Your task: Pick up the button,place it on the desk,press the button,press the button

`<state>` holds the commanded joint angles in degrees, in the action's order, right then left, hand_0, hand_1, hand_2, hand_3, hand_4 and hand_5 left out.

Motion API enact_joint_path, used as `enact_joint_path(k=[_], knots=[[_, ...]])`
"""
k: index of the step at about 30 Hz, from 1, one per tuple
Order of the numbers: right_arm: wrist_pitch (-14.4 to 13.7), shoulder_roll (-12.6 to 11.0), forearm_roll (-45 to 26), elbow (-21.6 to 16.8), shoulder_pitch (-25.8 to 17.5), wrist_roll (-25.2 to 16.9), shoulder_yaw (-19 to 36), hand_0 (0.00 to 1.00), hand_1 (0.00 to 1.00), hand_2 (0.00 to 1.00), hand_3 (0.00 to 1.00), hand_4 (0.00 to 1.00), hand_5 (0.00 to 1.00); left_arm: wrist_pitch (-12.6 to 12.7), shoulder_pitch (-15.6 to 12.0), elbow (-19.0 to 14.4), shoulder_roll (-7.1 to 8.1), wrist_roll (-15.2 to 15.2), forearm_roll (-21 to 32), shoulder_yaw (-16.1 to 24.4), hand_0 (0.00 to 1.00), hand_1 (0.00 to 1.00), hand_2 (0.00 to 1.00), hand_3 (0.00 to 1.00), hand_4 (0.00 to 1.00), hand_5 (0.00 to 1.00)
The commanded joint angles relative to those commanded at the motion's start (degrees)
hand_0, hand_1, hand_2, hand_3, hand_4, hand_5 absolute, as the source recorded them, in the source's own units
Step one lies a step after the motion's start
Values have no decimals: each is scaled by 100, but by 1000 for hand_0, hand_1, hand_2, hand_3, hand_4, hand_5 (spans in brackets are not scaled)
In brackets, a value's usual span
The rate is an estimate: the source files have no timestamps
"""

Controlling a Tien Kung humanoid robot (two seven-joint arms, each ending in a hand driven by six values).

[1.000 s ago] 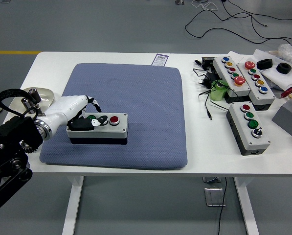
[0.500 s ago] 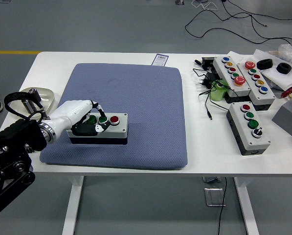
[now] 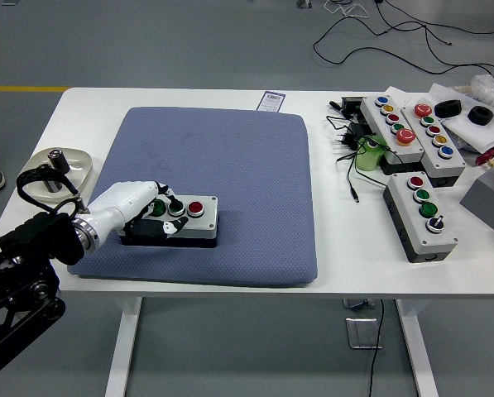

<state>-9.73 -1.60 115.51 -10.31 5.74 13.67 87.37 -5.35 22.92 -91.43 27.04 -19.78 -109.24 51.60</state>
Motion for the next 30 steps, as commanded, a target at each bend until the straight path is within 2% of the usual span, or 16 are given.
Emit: enact_joint_path(k=[4,10,15,30], knots=[[-1,-1,-53,0,7,-2,-49,673,658,674,624,310,173,248,77,-66,-42,51,6,-12,2,2,2,667,681,682],[-4,0,-94,0,35,-3,-91,673,658,674,624,310,173,310,208,-98,-149,65,45,-156,2,2,2,672,680,690],[-7,-4,-137,0,56,-2,-141,673,658,674,624,310,173,234,279,-68,-203,39,65,-269,2,2,2,673,679,695],[-13,-8,-186,0,71,-1,-194,673,658,674,624,310,173,-16,246,141,-174,-49,-14,-378,2,2,2,670,678,707]])
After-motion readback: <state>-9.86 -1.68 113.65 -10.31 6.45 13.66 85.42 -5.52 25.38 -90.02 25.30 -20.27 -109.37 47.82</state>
